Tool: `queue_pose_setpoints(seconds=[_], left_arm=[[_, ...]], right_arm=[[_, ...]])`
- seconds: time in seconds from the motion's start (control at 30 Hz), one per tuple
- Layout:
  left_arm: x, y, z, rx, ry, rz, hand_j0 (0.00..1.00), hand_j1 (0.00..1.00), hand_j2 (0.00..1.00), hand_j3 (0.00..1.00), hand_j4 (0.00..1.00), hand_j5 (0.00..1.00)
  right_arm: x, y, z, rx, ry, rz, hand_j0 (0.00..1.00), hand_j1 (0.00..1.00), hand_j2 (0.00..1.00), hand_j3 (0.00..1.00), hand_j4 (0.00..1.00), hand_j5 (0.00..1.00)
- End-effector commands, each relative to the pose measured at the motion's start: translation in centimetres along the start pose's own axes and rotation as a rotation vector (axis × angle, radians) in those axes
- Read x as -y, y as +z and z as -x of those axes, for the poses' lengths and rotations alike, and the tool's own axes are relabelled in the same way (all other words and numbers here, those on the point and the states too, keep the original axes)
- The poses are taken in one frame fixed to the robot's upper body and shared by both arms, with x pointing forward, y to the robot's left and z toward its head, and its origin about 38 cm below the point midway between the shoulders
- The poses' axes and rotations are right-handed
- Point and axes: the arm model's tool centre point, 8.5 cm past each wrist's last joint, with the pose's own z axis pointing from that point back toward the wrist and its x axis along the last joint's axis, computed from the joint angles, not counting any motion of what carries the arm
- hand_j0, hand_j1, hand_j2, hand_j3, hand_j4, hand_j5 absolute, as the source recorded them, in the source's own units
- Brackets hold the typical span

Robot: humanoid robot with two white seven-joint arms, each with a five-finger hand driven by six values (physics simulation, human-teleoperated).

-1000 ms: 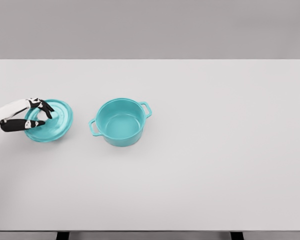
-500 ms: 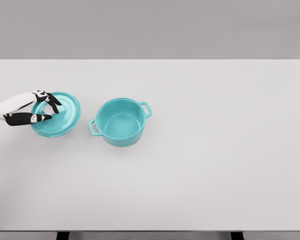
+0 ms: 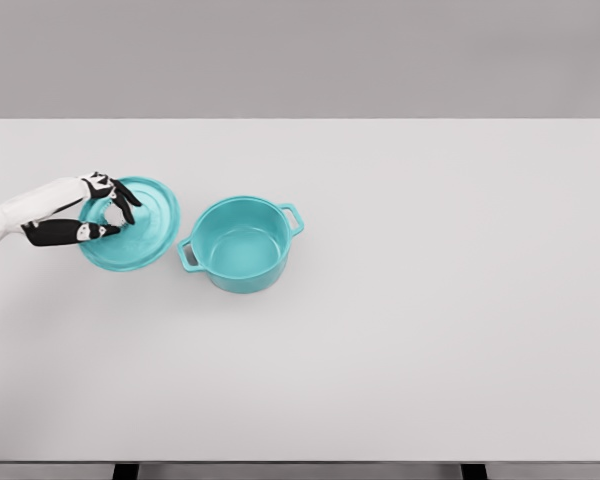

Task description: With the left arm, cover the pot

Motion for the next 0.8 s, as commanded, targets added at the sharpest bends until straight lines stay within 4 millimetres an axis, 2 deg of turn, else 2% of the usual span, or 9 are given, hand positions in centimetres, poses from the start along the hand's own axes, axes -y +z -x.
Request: queue_pose_setpoints(seconds=[0.0,0.27,0.77], left_arm=[[0.0,-0.2,-0.4,0.011,-0.006,0.003,0.45,0.45,0.45,0.45,0.45,0.45],[-0.4,-0.6,-0.9,0.028,-0.016,-0.002,0.45,0.45,0.45,0.45,0.45,0.45],[0.7,-2.1,-1.5,0.054,-0.031,0.043,0.45,0.45,0.45,0.45,0.45,0.45]], right_arm=[[0.0,0.0,0.0,0.000,0.001,0.000,1.00,1.00,1.00,1.00,1.00,1.00],[0.0,0.0,0.1,-0.001,0.000,-0.001,1.00,1.00,1.00,1.00,1.00,1.00],[0.0,0.0,0.0,0.000,0.001,0.000,1.00,1.00,1.00,1.00,1.00,1.00]])
